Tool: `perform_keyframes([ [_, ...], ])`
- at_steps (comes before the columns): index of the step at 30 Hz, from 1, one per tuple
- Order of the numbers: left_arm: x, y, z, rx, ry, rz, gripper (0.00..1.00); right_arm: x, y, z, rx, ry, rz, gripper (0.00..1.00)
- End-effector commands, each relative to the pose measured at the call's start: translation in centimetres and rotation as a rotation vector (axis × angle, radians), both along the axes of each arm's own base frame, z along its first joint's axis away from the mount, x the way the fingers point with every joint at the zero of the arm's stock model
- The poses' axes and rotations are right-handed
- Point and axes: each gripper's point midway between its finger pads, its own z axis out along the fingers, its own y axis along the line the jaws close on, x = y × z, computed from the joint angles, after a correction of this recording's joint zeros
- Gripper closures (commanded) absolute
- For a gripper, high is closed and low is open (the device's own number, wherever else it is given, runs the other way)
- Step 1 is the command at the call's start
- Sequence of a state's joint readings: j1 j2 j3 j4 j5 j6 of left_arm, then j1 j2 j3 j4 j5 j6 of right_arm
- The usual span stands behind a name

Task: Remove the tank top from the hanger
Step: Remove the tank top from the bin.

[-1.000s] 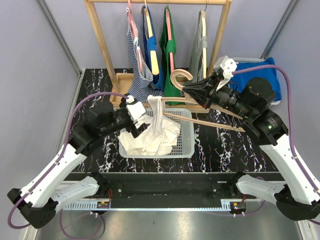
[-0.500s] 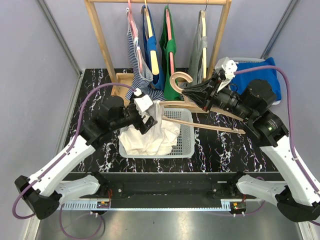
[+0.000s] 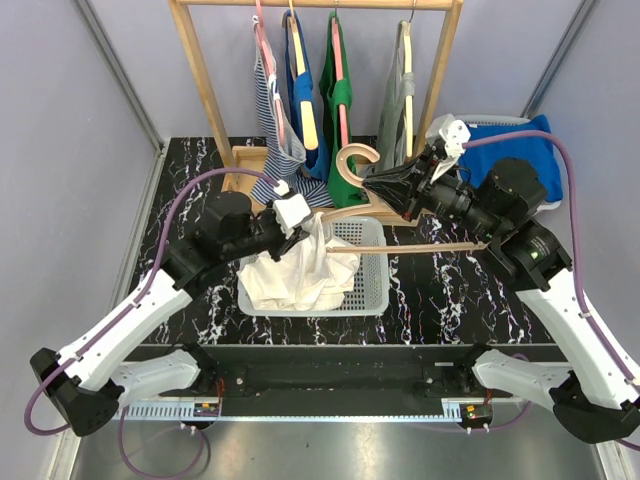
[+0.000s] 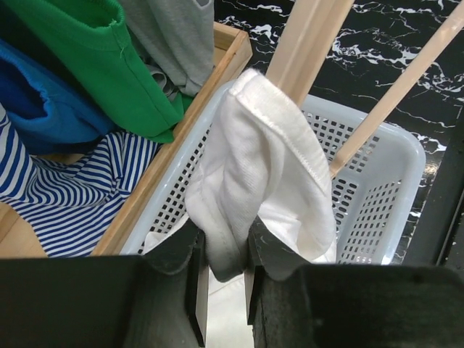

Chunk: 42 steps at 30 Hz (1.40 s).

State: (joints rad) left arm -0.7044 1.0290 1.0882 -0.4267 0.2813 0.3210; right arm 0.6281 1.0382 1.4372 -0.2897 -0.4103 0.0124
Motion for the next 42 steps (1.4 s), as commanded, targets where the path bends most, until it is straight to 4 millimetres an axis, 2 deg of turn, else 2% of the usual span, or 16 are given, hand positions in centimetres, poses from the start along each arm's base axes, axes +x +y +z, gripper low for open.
perform_keyframes([
  [1,1.1,0.5,4.8,-0.097,-0.122,0.063,1.00,-0.6,-0.3,1.8,0.028,-0.046,0.007,0.89],
  [5,1.4,1.8,5.7,-0.085,-0.175,0.094,1.00,-0.6,-0.8,0.8,0.010,-0.023,-0.022,0.89],
  [6,1.2,1.9,6.0,-0.094,-0.179,0.093,0.81,-0.4,-0.9,0.3,0.005,-0.011,-0.034,0.89],
  [8,0.8,2.1,6.0,-0.096,-0.173,0.085,0.25,-0.4,-1.0,-0.2,-0.013,-0.023,-0.037,0.89],
  [9,0.4,2.1,6.2,-0.104,-0.178,0.078,0.02,-0.3,-0.9,-0.4,-0.014,-0.017,-0.038,0.90],
  [14,0.3,2.3,5.6,-0.107,-0.152,0.095,0.01,0.0,-0.8,-0.1,-0.010,-0.019,-0.038,0.90],
  [17,-0.2,2.3,4.0,-0.112,-0.095,0.099,0.01,0.3,-0.9,0.4,-0.012,-0.036,-0.053,0.91],
  [18,-0.6,2.1,2.8,-0.103,-0.061,0.079,0.01,0.6,-0.8,0.5,-0.015,-0.041,-0.059,0.91],
  [22,-1.0,1.7,1.2,-0.117,0.003,0.070,0.01,0.8,-0.8,1.2,-0.015,-0.053,-0.064,0.91],
  [24,-0.9,1.6,1.6,-0.128,-0.008,0.075,0.01,0.8,-0.7,1.1,-0.022,-0.049,-0.058,0.91],
  [28,0.4,1.2,4.7,-0.180,-0.097,0.090,0.02,0.9,-0.1,0.4,-0.031,-0.028,-0.038,0.91],
  [30,0.8,0.7,5.7,-0.198,-0.110,0.086,0.06,1.0,0.4,0.1,-0.036,-0.017,-0.016,0.91],
  [34,0.8,0.0,7.5,-0.242,-0.094,0.073,0.06,1.4,1.0,-0.5,-0.043,-0.003,0.000,0.91],
  [38,1.7,0.1,7.1,-0.220,-0.118,0.107,0.06,1.5,1.1,0.0,-0.039,-0.012,0.006,0.91],
  [41,2.7,1.1,5.6,-0.162,-0.157,0.155,0.09,0.9,0.5,0.7,-0.042,-0.023,-0.001,0.91],
  [42,2.6,1.2,4.5,-0.139,-0.148,0.154,0.10,0.5,0.1,1.0,-0.040,-0.035,-0.007,0.91],
])
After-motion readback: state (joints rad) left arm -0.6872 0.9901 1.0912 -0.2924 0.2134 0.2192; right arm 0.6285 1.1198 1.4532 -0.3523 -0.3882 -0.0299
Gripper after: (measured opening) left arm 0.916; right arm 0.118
